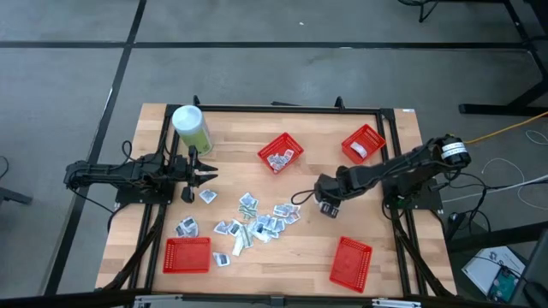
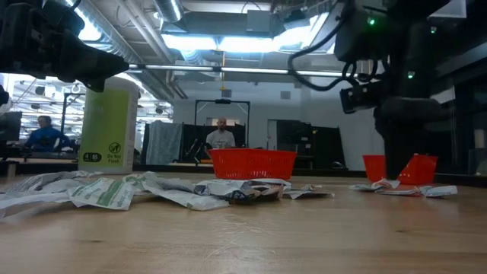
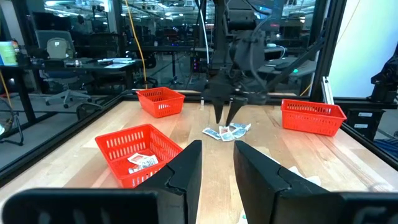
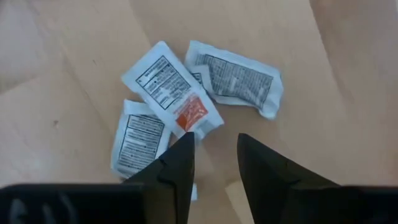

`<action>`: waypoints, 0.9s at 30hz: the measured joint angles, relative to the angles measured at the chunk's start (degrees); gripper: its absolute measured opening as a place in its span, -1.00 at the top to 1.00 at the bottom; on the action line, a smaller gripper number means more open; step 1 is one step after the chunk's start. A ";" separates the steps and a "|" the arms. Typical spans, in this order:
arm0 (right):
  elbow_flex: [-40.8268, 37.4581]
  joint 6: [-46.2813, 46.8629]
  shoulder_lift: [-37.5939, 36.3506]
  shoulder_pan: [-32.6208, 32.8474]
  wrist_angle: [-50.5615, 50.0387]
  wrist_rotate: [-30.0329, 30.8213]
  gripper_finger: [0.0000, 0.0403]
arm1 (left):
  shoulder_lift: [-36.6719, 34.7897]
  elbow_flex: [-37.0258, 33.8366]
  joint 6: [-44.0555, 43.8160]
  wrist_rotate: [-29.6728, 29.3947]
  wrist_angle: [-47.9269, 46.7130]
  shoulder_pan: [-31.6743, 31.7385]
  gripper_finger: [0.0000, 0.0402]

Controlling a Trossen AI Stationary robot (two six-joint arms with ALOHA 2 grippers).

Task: Pick & Place First Aid Supplies
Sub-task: Put the orange ointment pack into the red container

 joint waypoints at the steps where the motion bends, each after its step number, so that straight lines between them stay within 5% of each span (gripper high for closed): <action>1: 0.00 0.91 0.00 -0.29 0.08 -0.69 0.39 | 0.01 -0.01 0.00 0.01 -0.02 0.00 0.56; 27: -0.04 6.11 0.00 -4.25 4.19 -7.65 0.39 | 0.00 0.00 0.00 0.00 0.00 0.00 0.56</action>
